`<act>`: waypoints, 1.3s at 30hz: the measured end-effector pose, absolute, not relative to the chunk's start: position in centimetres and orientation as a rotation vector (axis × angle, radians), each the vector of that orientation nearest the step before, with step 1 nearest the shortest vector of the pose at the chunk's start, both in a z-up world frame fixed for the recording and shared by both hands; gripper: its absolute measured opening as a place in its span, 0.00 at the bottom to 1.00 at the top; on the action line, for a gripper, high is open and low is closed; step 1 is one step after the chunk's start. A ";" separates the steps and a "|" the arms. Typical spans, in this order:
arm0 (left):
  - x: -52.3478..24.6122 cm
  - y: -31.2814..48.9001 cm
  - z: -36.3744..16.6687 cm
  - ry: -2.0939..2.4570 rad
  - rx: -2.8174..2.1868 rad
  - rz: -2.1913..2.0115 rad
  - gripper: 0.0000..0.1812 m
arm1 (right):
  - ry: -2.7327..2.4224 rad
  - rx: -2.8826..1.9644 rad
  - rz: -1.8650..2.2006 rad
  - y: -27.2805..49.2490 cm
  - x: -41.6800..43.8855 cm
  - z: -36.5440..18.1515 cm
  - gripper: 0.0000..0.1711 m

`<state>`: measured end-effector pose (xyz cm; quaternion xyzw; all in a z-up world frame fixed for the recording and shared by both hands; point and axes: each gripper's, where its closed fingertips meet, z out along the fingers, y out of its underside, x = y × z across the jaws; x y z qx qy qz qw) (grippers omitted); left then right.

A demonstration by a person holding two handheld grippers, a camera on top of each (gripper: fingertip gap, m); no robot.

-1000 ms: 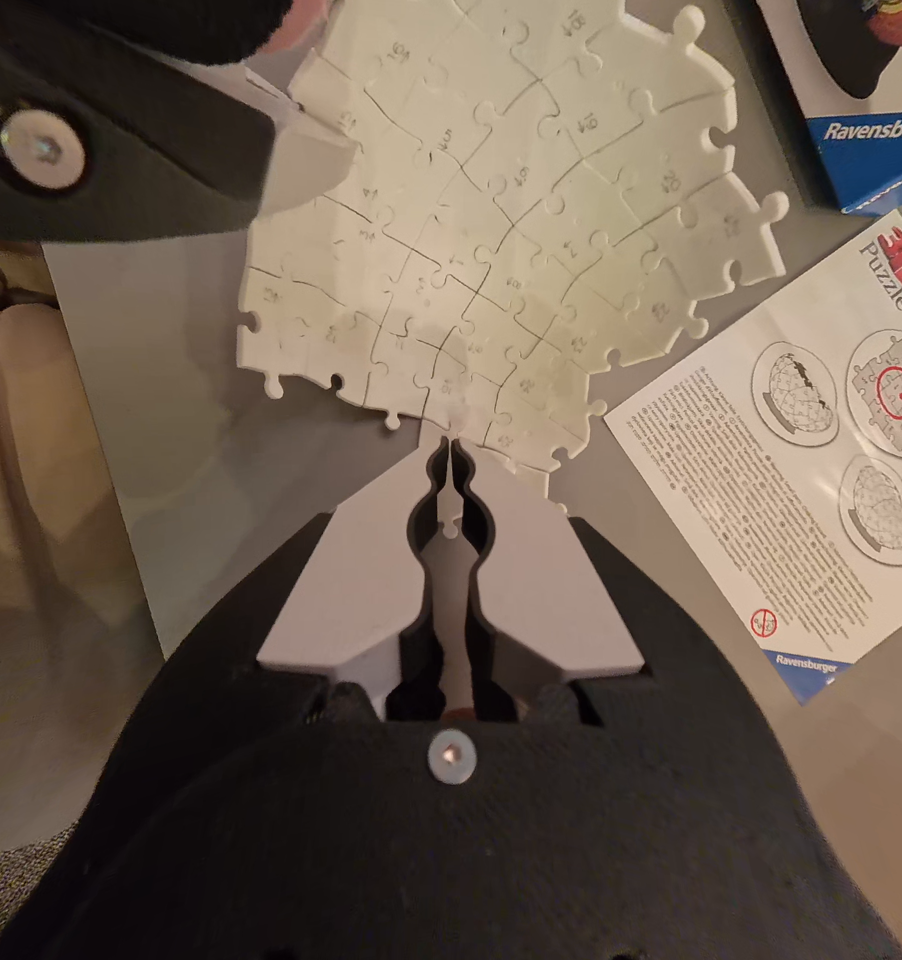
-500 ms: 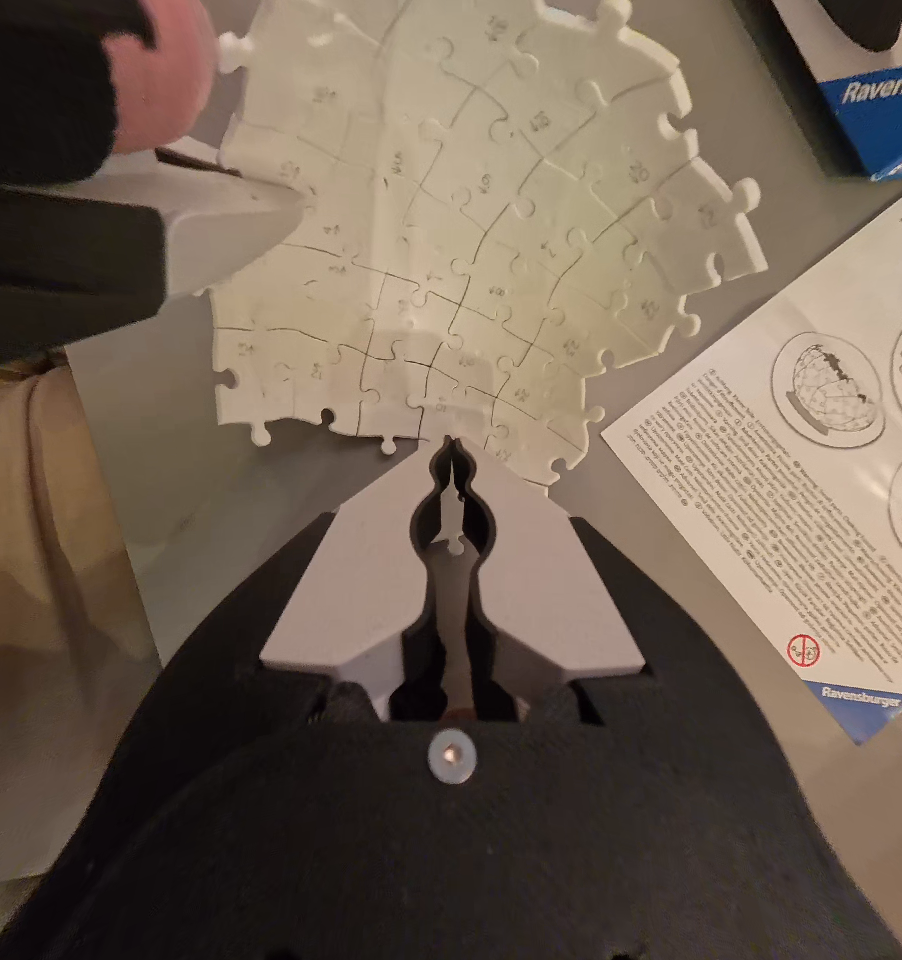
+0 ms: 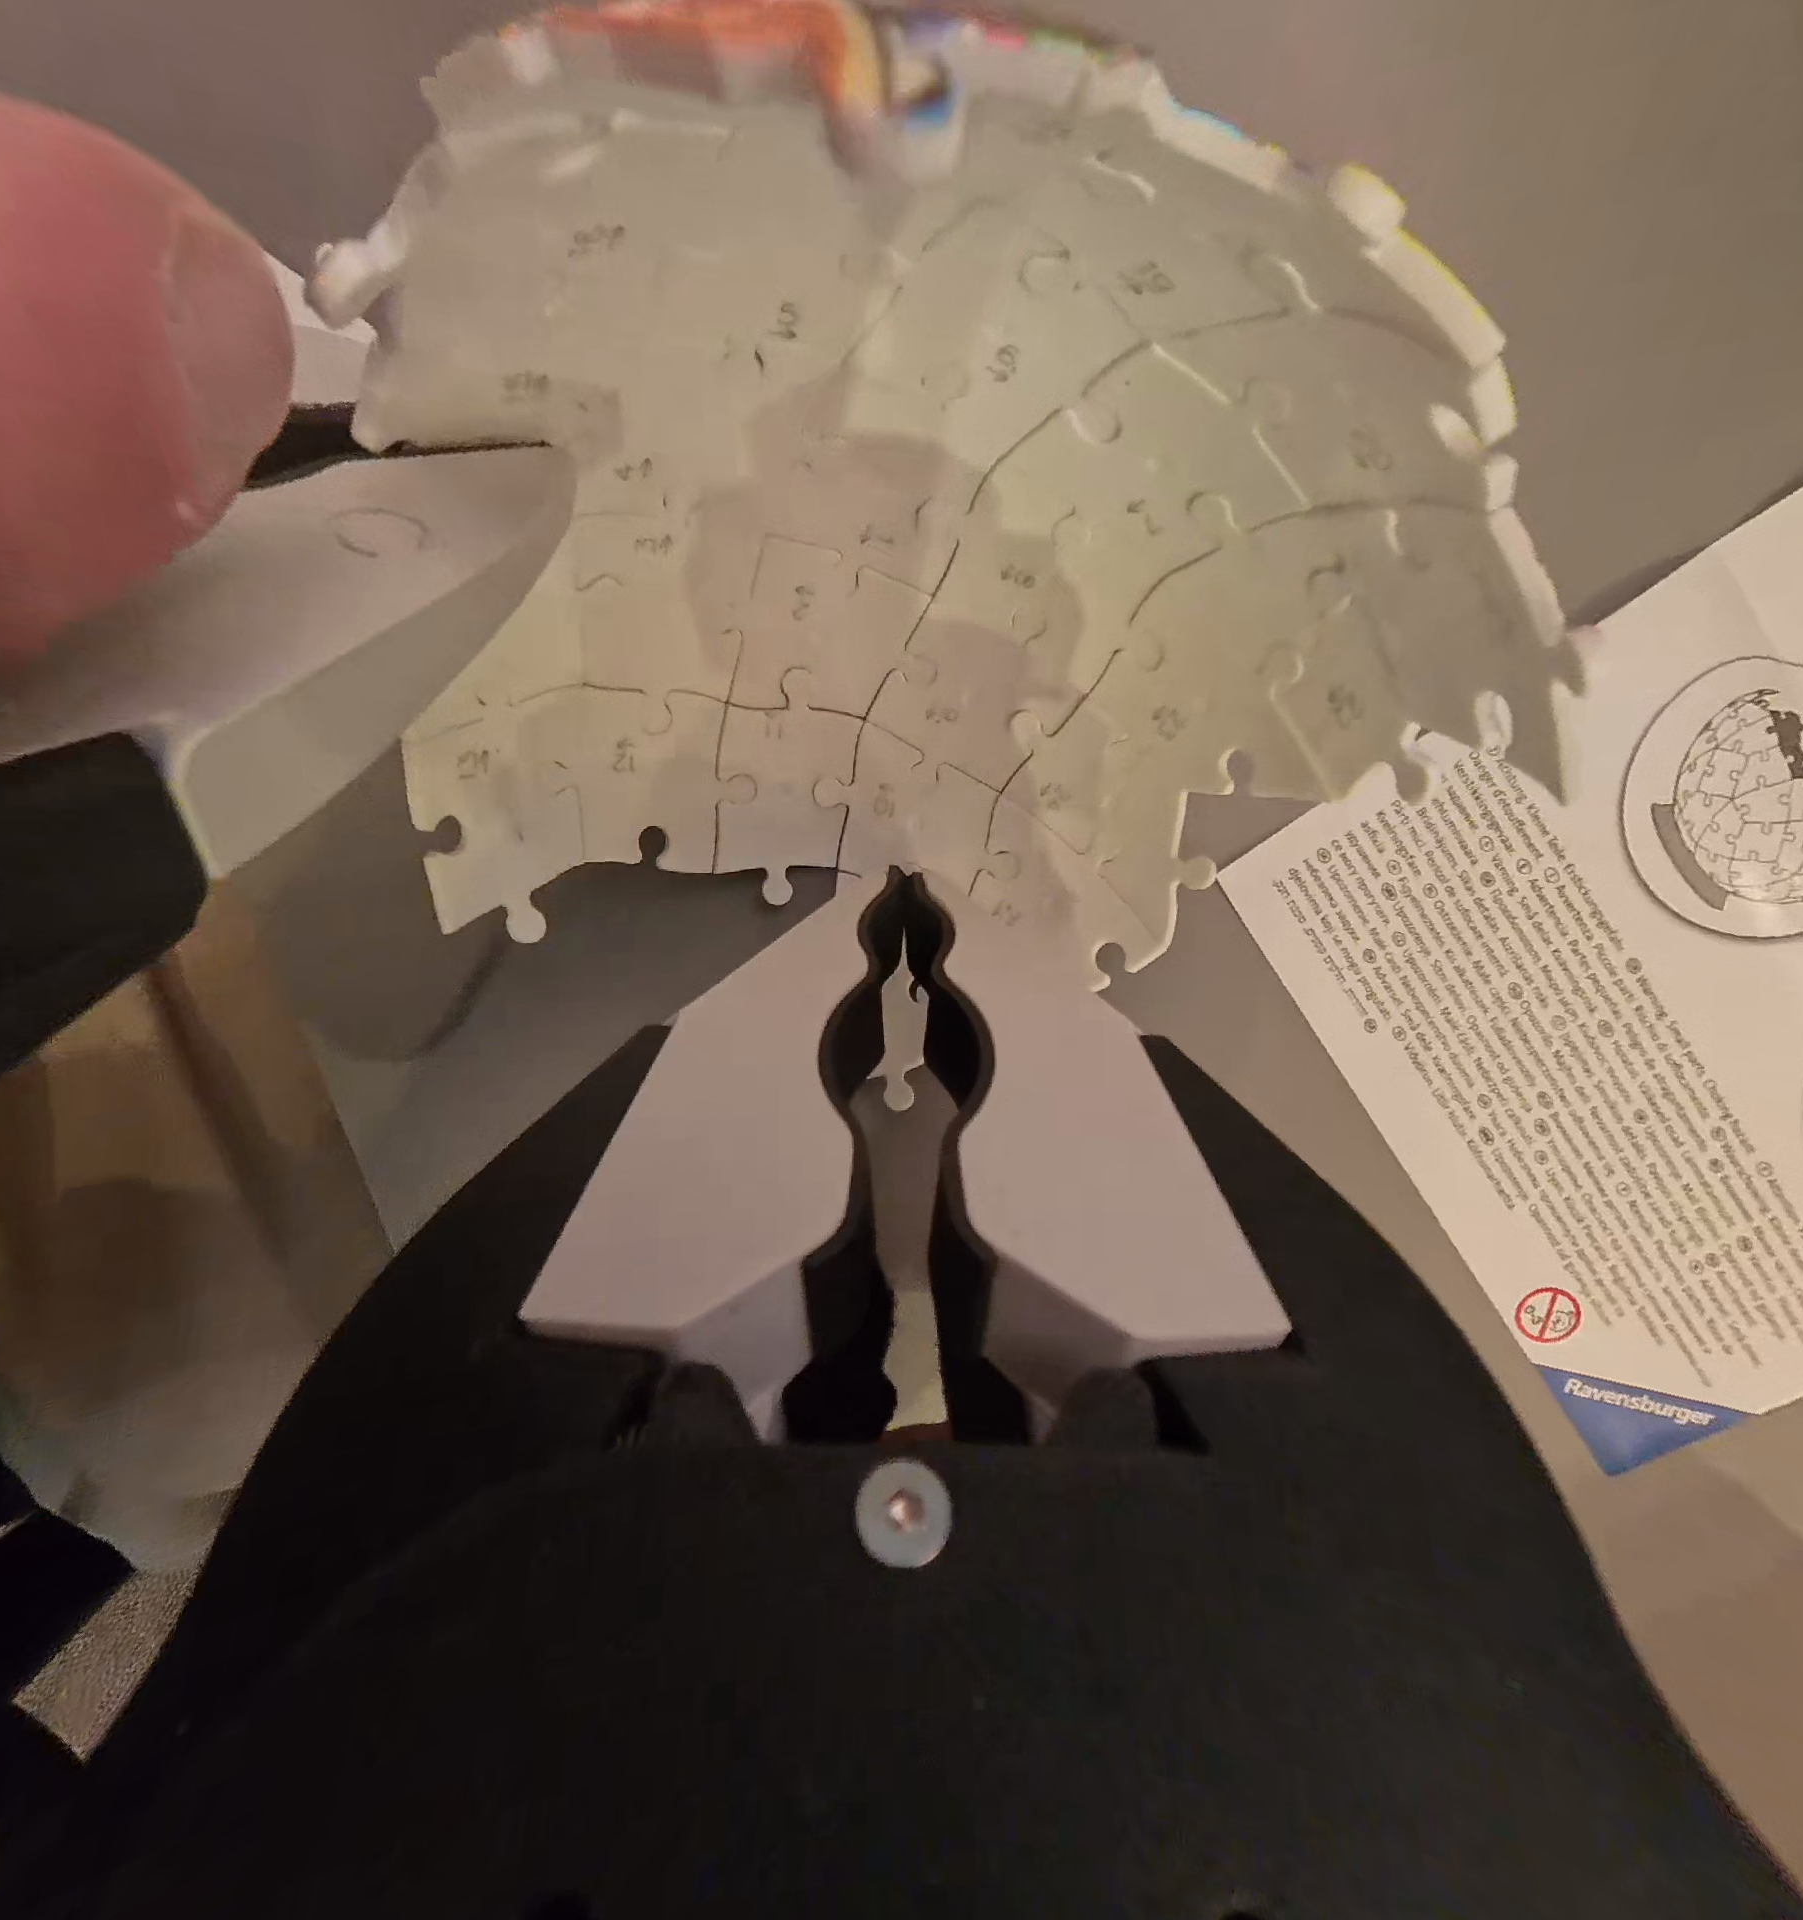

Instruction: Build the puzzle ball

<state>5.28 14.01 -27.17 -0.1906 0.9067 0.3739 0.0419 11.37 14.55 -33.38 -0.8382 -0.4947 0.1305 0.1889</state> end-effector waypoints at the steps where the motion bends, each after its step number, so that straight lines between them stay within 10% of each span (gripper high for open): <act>1: 5.3 13.9 -27.0 2.765 -0.597 1.134 0.05 | -1.395 -2.359 0.370 14.5 11.4 -33.4 0.00; 13: 5.7 12.6 -22.5 2.390 -1.033 0.728 0.33 | -1.374 -2.366 0.447 14.5 11.4 -33.4 0.00; 22: 4.7 14.9 -21.5 1.513 -1.838 -0.497 0.48 | -1.356 -2.324 0.452 14.6 11.4 -33.3 0.00; 39: 8.2 14.8 -25.9 1.116 -1.879 -1.195 0.48 | -1.336 -2.242 0.450 14.3 11.2 -33.3 0.00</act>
